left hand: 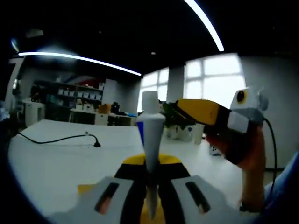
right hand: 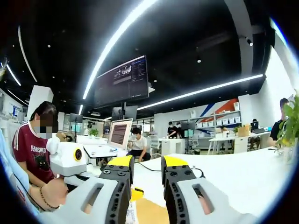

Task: Pick up the toothpaste unscrew the cap squeeze it onto the small board screw the cap back on and return it to the table

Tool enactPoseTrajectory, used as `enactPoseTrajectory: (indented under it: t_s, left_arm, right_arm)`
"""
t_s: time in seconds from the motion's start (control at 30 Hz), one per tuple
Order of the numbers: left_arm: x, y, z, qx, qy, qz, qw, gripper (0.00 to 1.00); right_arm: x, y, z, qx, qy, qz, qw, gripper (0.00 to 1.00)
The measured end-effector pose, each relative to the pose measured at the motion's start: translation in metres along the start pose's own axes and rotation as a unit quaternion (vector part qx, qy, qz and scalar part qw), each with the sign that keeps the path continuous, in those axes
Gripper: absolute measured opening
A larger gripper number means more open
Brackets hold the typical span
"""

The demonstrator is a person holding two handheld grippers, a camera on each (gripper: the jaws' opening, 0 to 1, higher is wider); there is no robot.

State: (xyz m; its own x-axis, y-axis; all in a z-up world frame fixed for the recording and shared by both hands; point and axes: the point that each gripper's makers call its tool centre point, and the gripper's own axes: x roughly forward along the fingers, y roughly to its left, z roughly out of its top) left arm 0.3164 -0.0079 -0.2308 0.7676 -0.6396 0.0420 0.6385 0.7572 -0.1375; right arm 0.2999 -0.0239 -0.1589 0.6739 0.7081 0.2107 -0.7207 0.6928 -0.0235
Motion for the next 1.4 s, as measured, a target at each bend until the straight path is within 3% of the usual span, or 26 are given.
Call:
enactPoseTrajectory:
  t_s: [0.1,0.3,0.53,0.73,0.83,0.9,1.23,1.4]
  left_arm:
    - [-0.001,0.007,-0.003,0.016,0.004,0.028,0.9995,0.05]
    - [-0.004,0.009,-0.009,0.033,0.011,0.049,0.9982,0.05]
    - [-0.008,0.005,-0.014,0.037,0.012,0.049,0.9980,0.05]
    - [-0.008,-0.001,-0.017,0.046,0.014,0.048,0.9977,0.05]
    - [-0.009,-0.007,-0.017,0.052,0.014,0.043,0.9976,0.05]
    - [-0.008,-0.008,-0.018,0.053,0.014,0.040,0.9977,0.05]
    - [-0.008,-0.013,-0.019,0.059,0.018,0.036,0.9974,0.05]
    - [-0.008,-0.015,-0.019,0.059,0.019,0.034,0.9975,0.05]
  right_arm:
    - [0.003,0.007,-0.005,-0.007,0.006,-0.014,0.9999,0.23]
    - [0.010,0.023,-0.005,0.004,-0.005,-0.016,0.9999,0.22]
    - [0.016,0.032,-0.002,0.002,0.000,-0.018,0.9998,0.22]
    - [0.022,0.044,-0.009,-0.016,0.019,-0.008,0.9997,0.21]
    - [0.026,0.043,-0.015,-0.004,0.027,-0.004,0.9996,0.17]
    - [0.024,0.038,-0.016,-0.008,0.018,-0.019,0.9996,0.10]
    - [0.018,0.037,-0.015,-0.016,0.015,-0.026,0.9994,0.10]
    - [0.018,0.037,-0.015,-0.044,0.018,-0.031,0.9984,0.10]
